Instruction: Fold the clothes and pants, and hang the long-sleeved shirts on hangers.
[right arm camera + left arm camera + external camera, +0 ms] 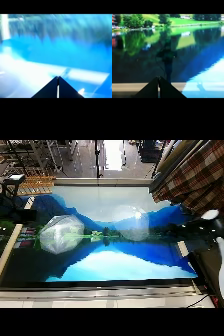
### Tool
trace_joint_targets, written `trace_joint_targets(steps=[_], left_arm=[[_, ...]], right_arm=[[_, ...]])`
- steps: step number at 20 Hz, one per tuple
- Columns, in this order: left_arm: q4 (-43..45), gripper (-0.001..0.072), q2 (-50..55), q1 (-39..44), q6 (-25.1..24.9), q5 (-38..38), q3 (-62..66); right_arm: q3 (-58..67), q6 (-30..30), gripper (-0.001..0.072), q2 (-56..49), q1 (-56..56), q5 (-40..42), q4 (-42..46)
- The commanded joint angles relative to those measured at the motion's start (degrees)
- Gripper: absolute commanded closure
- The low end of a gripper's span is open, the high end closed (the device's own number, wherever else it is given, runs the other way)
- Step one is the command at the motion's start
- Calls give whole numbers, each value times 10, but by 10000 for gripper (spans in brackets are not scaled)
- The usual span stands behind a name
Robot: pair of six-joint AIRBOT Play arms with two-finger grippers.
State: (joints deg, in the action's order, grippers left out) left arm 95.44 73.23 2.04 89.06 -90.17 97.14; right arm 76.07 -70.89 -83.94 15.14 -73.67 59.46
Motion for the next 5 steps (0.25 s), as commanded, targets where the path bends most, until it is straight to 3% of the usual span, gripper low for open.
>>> trace_joint_targets(steps=[1, 3, 5], left_arm=[[23, 690, 1, -5, 12, 2, 0], [23, 691, 1, -5, 12, 2, 0], [23, 691, 1, -5, 12, 2, 0]], right_arm=[[6, 0, 694, 1, -130, 208, 67], [20, -1, 644, 1, -155, 268, 64], [26, -1, 644, 1, -174, 315, 63]])
